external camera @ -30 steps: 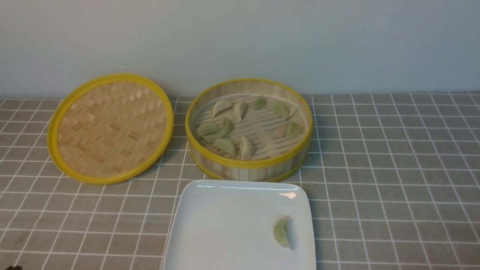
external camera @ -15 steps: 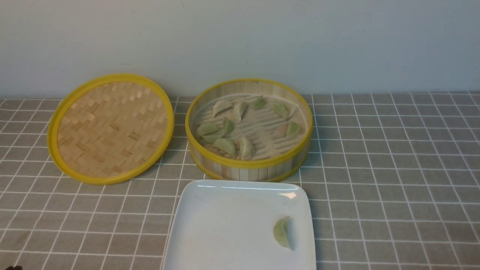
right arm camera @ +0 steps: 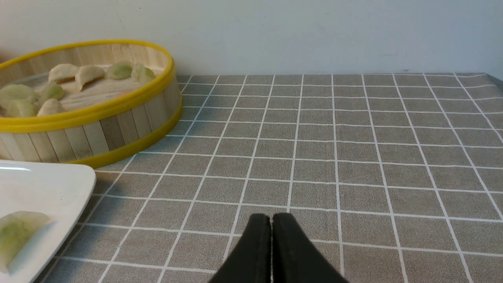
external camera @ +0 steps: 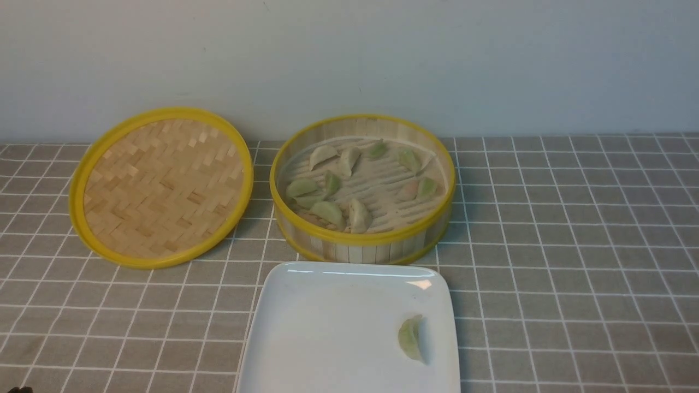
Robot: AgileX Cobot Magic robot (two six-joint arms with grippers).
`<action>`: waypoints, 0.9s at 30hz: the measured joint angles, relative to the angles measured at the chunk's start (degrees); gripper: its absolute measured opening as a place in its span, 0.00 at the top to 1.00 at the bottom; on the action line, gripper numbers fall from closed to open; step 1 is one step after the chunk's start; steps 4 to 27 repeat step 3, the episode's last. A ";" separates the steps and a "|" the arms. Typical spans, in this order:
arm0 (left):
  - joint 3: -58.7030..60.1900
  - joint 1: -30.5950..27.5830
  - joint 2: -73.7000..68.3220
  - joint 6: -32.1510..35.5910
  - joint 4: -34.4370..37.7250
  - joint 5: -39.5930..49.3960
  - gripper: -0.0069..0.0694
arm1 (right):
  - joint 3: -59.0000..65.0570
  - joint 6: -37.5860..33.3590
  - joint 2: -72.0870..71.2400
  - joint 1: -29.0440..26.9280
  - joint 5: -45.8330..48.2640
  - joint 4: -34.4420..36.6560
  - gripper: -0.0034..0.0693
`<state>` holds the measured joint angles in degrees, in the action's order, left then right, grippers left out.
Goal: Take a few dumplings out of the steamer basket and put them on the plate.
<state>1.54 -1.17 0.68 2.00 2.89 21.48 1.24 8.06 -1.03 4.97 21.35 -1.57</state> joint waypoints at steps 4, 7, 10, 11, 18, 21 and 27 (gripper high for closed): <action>0.00 0.00 0.00 0.00 0.00 0.00 0.92 | 0.00 0.00 0.00 0.00 0.00 0.00 0.96; 0.00 0.00 0.00 0.00 0.00 0.00 0.92 | 0.00 0.00 0.00 0.00 0.00 0.00 0.96; 0.00 0.00 0.00 0.00 0.00 0.00 0.92 | 0.00 0.00 0.00 0.00 0.00 0.00 0.96; 0.00 0.00 0.00 0.00 0.00 0.00 0.92 | 0.00 0.00 0.00 0.00 0.00 0.00 0.96; 0.00 0.00 0.00 0.00 0.00 0.00 0.92 | 0.00 0.00 0.00 0.00 0.00 0.00 0.96; 0.00 0.00 0.00 0.00 0.00 0.00 0.92 | 0.00 0.00 0.00 0.00 0.00 0.00 0.96; 0.00 0.00 0.00 0.00 0.00 0.00 0.92 | 0.00 0.00 0.00 0.00 0.00 0.00 0.96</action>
